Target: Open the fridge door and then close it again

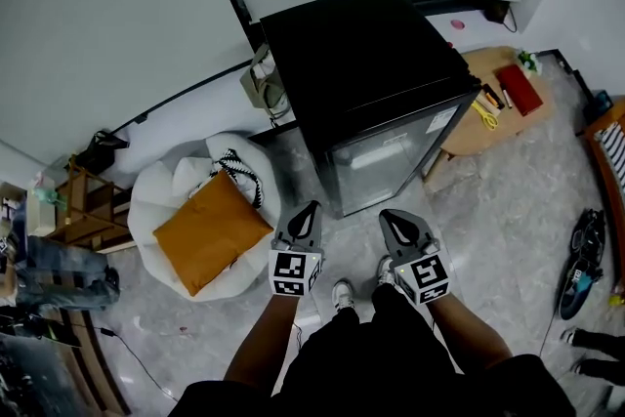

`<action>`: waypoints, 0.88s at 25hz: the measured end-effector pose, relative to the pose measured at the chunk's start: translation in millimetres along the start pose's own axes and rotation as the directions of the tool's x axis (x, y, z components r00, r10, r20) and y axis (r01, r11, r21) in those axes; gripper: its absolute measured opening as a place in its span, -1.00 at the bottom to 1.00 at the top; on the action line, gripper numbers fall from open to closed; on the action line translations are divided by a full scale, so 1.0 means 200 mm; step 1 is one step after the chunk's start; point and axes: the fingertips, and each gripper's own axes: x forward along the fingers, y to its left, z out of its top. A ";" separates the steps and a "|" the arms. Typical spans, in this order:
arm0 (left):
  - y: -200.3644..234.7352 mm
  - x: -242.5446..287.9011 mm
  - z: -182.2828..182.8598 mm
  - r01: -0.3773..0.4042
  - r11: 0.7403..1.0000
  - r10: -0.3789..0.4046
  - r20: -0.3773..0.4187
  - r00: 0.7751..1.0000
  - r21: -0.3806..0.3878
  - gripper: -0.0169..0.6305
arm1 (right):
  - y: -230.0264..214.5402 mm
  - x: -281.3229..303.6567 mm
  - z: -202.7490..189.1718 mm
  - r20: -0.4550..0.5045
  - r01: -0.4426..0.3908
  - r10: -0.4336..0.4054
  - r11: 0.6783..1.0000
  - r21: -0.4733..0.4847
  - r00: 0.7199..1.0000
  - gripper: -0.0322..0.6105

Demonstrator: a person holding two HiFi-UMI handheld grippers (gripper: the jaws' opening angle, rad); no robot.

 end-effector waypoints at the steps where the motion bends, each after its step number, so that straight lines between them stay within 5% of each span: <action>1: 0.01 0.02 -0.01 -0.006 1.000 0.006 -0.011 1.000 -0.003 -0.87 | 0.00 0.02 -0.01 -0.003 -0.008 0.008 1.000 0.002 1.000 -0.84; 8: 0.09 0.13 -0.05 -0.024 1.000 0.024 -0.039 0.999 -0.015 -0.85 | -0.03 0.13 -0.09 -0.043 -0.064 0.065 0.998 0.013 0.997 -0.84; 13: 0.11 0.19 -0.04 -0.011 0.999 0.010 -0.016 1.000 -0.040 -0.46 | -0.01 0.15 -0.14 -0.066 -0.088 0.089 0.996 0.020 0.994 -0.84; 22: 0.11 0.33 -0.05 0.003 0.995 -0.006 -0.033 0.999 -0.099 -0.39 | -0.13 0.12 -0.19 -0.083 -0.034 0.038 0.998 0.051 0.996 -0.84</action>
